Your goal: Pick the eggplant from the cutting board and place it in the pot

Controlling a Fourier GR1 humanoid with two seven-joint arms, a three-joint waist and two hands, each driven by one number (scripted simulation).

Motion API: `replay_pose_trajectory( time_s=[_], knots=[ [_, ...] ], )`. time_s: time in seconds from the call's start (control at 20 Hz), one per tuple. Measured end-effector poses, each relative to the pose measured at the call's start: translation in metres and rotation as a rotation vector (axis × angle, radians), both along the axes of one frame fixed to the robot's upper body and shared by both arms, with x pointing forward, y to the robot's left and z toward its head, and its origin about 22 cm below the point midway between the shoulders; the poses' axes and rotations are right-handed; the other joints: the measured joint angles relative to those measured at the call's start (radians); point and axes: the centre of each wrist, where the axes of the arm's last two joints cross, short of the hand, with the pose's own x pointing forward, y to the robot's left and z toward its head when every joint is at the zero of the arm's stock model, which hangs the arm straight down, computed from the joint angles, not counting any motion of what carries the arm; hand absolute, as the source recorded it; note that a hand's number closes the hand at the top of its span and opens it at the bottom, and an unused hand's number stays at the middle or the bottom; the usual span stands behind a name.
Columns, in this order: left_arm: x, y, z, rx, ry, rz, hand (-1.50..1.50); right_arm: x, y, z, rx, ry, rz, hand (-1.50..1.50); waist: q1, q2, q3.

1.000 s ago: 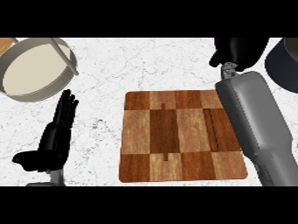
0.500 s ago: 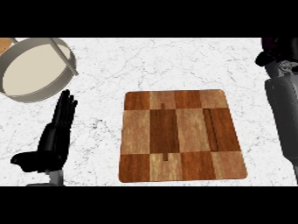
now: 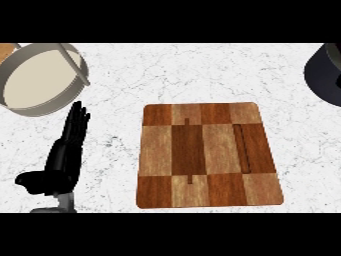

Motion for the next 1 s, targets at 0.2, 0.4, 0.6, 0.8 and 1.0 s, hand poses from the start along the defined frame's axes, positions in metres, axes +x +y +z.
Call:
replay_pose_trajectory(
  time_s=[0.2, 0.4, 0.6, 0.8, 1.0],
  knots=[
    [0.004, 0.000, -0.002, -0.003, -0.003, -0.007, 0.00, -0.001, -0.031, -0.015, 0.052, 0.060, 0.008, 1.50, 0.004, 0.002, 0.000],
    [0.005, 0.001, 0.000, -0.005, 0.000, -0.019, 0.00, -0.002, -0.054, -0.036, 0.099, 0.112, -0.010, 1.50, 0.012, 0.001, -0.004],
    [0.005, -0.002, 0.000, -0.006, -0.005, -0.017, 0.00, -0.008, -0.075, -0.049, 0.186, 0.171, -0.071, -1.50, 0.017, -0.003, -0.012],
    [0.004, -0.004, 0.001, -0.005, -0.007, -0.015, 0.00, -0.019, -0.093, -0.069, 0.284, 0.232, -0.126, -1.50, 0.019, 0.000, -0.009],
    [0.005, -0.003, 0.000, -0.005, -0.010, -0.018, 0.00, -0.022, -0.100, -0.073, 0.363, 0.143, -0.063, -1.50, 0.015, -0.002, -0.012]
  ],
)
